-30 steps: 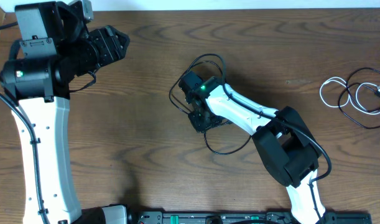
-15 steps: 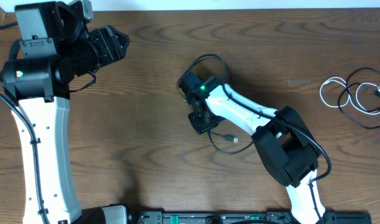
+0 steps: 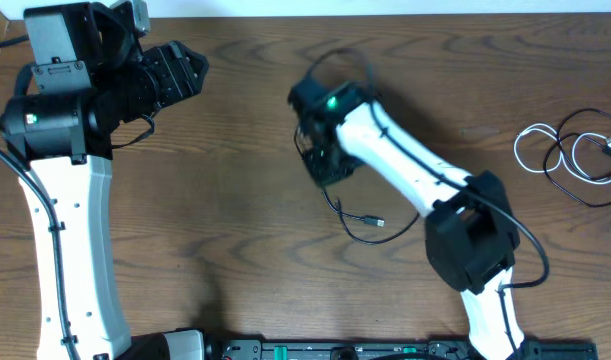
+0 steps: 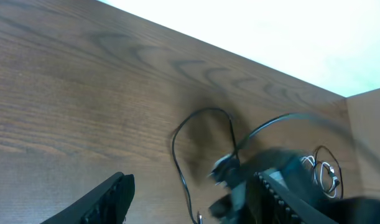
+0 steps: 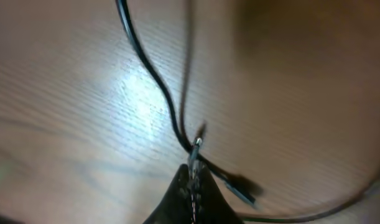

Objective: Untangle cables

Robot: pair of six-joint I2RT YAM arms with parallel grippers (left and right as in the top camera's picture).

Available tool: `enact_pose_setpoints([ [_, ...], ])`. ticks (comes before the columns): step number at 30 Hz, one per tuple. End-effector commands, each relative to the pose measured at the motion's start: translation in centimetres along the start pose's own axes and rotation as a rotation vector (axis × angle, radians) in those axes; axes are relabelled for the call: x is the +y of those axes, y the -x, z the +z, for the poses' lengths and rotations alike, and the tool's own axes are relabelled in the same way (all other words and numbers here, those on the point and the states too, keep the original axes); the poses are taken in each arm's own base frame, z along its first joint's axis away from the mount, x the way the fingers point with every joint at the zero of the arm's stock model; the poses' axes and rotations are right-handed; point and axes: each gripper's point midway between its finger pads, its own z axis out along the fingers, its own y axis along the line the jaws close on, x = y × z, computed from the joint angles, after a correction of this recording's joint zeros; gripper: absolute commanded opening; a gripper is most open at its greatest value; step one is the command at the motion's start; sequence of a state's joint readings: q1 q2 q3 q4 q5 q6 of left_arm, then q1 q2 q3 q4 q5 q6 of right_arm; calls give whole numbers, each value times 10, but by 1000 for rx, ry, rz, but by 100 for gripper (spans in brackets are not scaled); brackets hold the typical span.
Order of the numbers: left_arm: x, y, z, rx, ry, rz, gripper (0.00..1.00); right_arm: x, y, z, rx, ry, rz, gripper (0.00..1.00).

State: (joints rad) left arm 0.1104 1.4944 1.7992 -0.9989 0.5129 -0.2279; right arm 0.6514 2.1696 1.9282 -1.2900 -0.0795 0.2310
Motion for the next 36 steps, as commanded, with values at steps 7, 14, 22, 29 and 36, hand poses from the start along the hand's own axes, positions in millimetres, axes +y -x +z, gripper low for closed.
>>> enact_pose_setpoints([
  [7, 3, 1, 0, -4, 11, 15, 63, -75, 45, -124, -241, 26, 84, 1],
  [14, 3, 1, 0, -4, 12, 15, 63, -80, 50, -129, -256, 148, 35, 10],
  [22, 3, 1, 0, -4, 11, 15, 63, -34, 72, -73, -243, 312, 6, 66],
  [29, 3, 1, 0, -3, 11, 15, 94, 2, 90, -31, -279, 380, 90, 64],
  [36, 3, 1, 0, -3, 11, 15, 99, 33, 93, 12, -287, 414, 168, 54],
])
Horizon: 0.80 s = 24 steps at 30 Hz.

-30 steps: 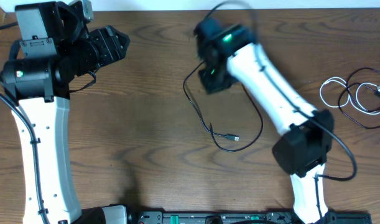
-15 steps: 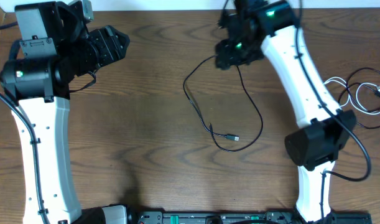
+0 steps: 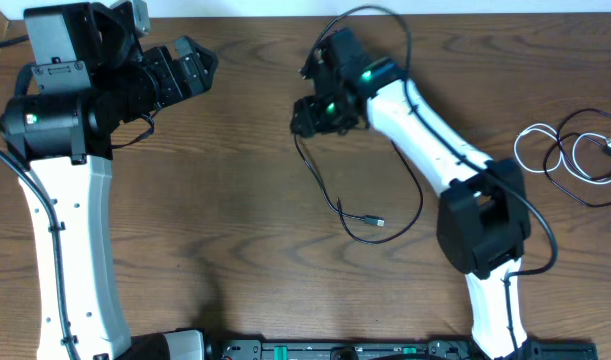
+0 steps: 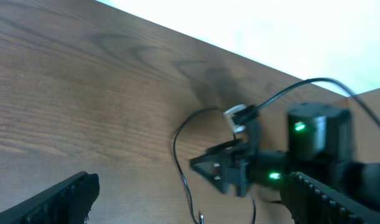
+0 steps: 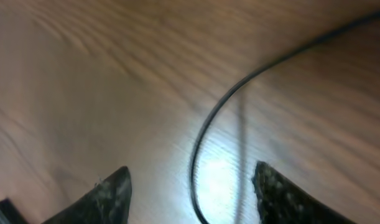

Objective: Untangle cables

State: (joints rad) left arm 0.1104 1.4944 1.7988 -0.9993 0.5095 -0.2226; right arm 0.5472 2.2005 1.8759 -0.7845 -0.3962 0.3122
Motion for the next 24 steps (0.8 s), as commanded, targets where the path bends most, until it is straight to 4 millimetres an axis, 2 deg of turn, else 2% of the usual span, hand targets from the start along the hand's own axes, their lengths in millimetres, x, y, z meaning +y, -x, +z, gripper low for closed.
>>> enact_pose_setpoints([
  [1, 2, 1, 0, -3, 8, 10, 99, 1, -18, 23, 34, -6, 111, 53],
  [9, 2, 1, 0, -3, 8, 10, 100, -15, -35, 52, 33, -52, 171, 44],
  [13, 2, 1, 0, -3, 8, 10, 100, -21, -37, 65, 37, -52, 173, 41],
  [14, 2, 1, 0, -3, 8, 10, 100, -22, -37, 68, 35, -51, 173, 38],
  [17, 2, 1, 0, -3, 8, 10, 100, -18, -30, 70, 12, -30, 158, 19],
  [19, 2, 1, 0, -3, 8, 10, 100, -15, -23, 66, -13, -20, 124, 3],
  [22, 2, 1, 0, -3, 8, 10, 100, -13, -3, 45, -64, -11, 93, 1],
  [24, 2, 1, 0, -3, 8, 10, 100, -13, 17, 19, -113, -7, 80, 1],
])
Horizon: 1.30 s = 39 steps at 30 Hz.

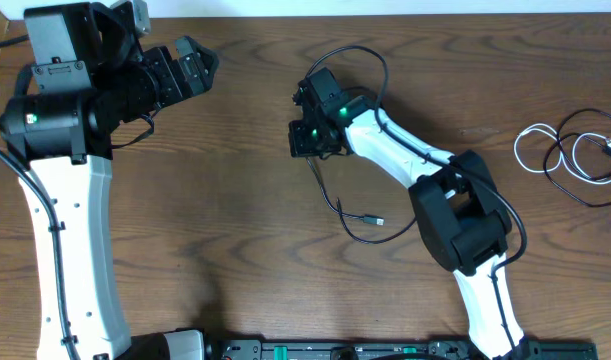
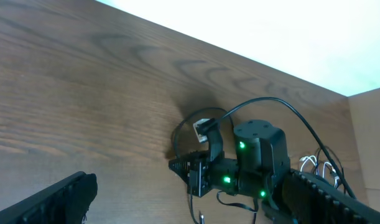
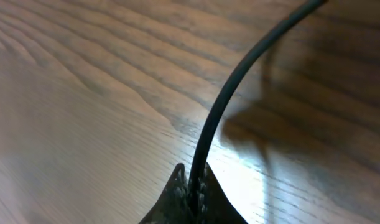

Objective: Untangle cables

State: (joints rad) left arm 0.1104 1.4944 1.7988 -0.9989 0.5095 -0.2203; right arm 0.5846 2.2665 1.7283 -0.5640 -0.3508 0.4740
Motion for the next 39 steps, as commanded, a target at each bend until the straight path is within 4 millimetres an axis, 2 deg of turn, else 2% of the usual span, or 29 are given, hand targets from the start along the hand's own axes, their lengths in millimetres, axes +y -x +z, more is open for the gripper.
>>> enact_pose_setpoints([
  [1, 2, 1, 0, -3, 8, 7, 100, 11, 54, -67, -149, 33, -53, 1],
  [3, 2, 1, 0, -3, 8, 7, 100, 14, 77, -108, -216, 37, -70, 1],
  [6, 2, 1, 0, -3, 8, 7, 100, 16, 108, -185, -340, 36, -102, 1],
  [7, 2, 1, 0, -3, 8, 7, 100, 15, 122, -230, -415, 31, -111, 1],
  [9, 2, 1, 0, -3, 8, 7, 100, 12, 135, -291, -523, 19, -127, 1],
  [10, 2, 1, 0, -3, 8, 8, 100, 9, 138, -314, -564, 9, -135, 1],
  [12, 2, 1, 0, -3, 8, 7, 100, -3, 143, -366, -660, -30, -125, 1],
  [16, 2, 1, 0, -3, 8, 7, 100, -37, 143, -457, -834, -112, -72, 1],
  [23, 2, 1, 0, -3, 8, 7, 100, -101, 119, -592, -1098, -277, 28, 1],
  [26, 2, 1, 0, -3, 8, 8, 100, -124, 104, -633, -1173, -331, 60, 1],
  [29, 2, 1, 0, -3, 8, 7, 100, -155, 88, -658, -1207, -395, 121, 1],
  [34, 2, 1, 0, -3, 8, 7, 100, -204, 58, -675, -1194, -481, 252, 1],
  [39, 2, 1, 0, -3, 8, 7, 100, -231, 35, -675, -1150, -514, 353, 3],
])
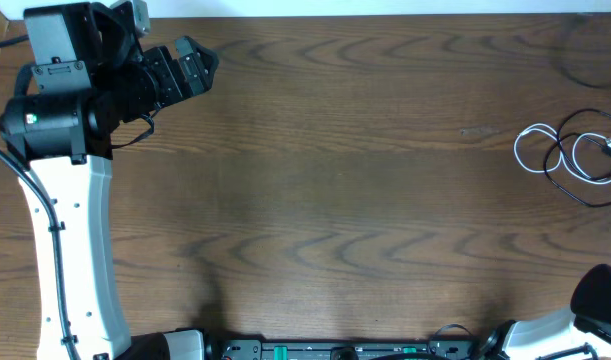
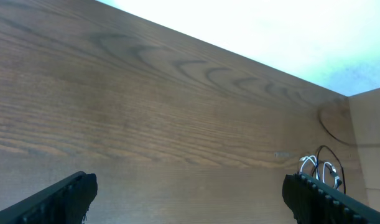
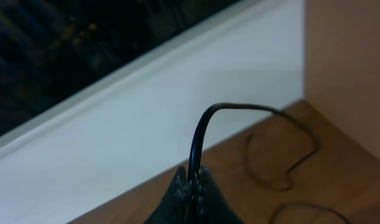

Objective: Untangle cables

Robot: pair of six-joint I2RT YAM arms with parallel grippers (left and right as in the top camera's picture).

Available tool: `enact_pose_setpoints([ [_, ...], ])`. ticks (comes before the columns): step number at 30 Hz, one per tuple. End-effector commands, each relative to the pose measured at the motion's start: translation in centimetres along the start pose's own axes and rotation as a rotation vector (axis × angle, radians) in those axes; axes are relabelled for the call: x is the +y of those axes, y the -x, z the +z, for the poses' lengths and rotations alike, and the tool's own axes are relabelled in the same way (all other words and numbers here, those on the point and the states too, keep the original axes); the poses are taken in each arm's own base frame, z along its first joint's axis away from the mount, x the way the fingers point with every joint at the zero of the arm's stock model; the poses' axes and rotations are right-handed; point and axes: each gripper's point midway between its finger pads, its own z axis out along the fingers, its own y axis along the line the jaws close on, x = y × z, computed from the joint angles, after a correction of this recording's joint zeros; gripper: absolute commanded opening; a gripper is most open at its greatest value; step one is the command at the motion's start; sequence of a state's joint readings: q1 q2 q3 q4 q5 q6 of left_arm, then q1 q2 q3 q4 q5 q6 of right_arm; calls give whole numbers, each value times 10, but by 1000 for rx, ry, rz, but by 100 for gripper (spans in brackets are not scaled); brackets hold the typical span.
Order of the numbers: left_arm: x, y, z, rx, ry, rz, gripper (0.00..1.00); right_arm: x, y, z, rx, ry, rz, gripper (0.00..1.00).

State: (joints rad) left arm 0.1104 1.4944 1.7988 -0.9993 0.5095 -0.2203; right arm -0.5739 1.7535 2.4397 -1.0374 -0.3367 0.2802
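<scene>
My right gripper [image 3: 193, 182] is shut on a thin black cable [image 3: 201, 134], which rises from the jaws and arcs over to a loop [image 3: 283, 158] on the table's far corner. Overhead, that cable is only a faint blur [image 1: 583, 62] at the back right, and the right gripper is out of frame. A white cable [image 1: 533, 140] and a black cable [image 1: 575, 192] lie looped together at the right edge; the left wrist view shows this tangle [image 2: 320, 171] too. My left gripper [image 1: 197, 68] hangs open and empty at the back left [image 2: 190, 190].
The right arm's base [image 1: 600, 300] shows at the overhead view's bottom right corner. A tan panel [image 2: 370, 124] stands at the table's right end, and a white wall [image 3: 146, 112] runs along the back edge.
The right arm, then at the table's middle back with its gripper shut on the black cable, has left the overhead view. The cable is gone from the middle and now shows at the far right corner.
The right gripper was shut on the black cable near its plug at mid-table, and the left jaws stood narrower. Then the right gripper was open further back and the left jaws wider. Then it was shut on the cable again, and now holds it at the right corner.
</scene>
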Motion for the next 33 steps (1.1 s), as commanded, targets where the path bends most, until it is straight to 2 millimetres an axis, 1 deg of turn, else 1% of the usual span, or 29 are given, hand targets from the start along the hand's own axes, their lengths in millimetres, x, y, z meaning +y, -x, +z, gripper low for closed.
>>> enact_pose_setpoints([
  [1, 2, 1, 0, -3, 8, 8, 100, -10, -1, -8, 14, -22, 1, 10],
  [2, 2, 1, 0, -3, 8, 8, 100, -13, -7, -7, 37, -34, 0, 17],
  [3, 2, 1, 0, -3, 8, 8, 99, -15, -16, -6, 73, -43, -7, 31],
  [4, 2, 1, 0, -3, 8, 8, 100, -18, -22, -5, 96, -53, -5, 41],
  [7, 2, 1, 0, -3, 8, 8, 100, -31, -43, -4, 176, -114, 25, 59],
  [9, 2, 1, 0, -3, 8, 8, 100, -38, -60, -2, 246, -140, 49, 69],
  [10, 2, 1, 0, -3, 8, 8, 100, -40, -65, -2, 266, -144, 55, 72],
  [11, 2, 1, 0, -3, 8, 8, 100, -39, -71, -3, 291, -143, 60, 73],
  [13, 2, 1, 0, -3, 8, 8, 100, -33, -81, -5, 336, -113, 40, 79],
  [15, 2, 1, 0, -3, 8, 8, 100, -17, -92, -9, 384, -37, -2, 86],
  [18, 2, 1, 0, -3, 8, 8, 100, 19, -113, -17, 468, 134, -77, 92],
  [21, 2, 1, 0, -3, 8, 8, 100, 54, -138, -32, 556, 282, -163, 93],
  [22, 2, 1, 0, -3, 8, 8, 100, 64, -148, -38, 590, 316, -182, 93],
  [25, 2, 1, 0, -3, 8, 8, 100, 82, -165, -54, 658, 352, -189, 91],
  [26, 2, 1, 0, -3, 8, 8, 100, 87, -166, -57, 660, 356, -179, 92],
  [27, 2, 1, 0, -3, 8, 8, 100, 93, -166, -61, 661, 359, -163, 97],
  [28, 2, 1, 0, -3, 8, 8, 99, 99, -167, -67, 664, 359, -132, 99],
  [33, 2, 1, 0, -3, 8, 8, 100, 121, -167, -90, 675, 345, 15, 99],
])
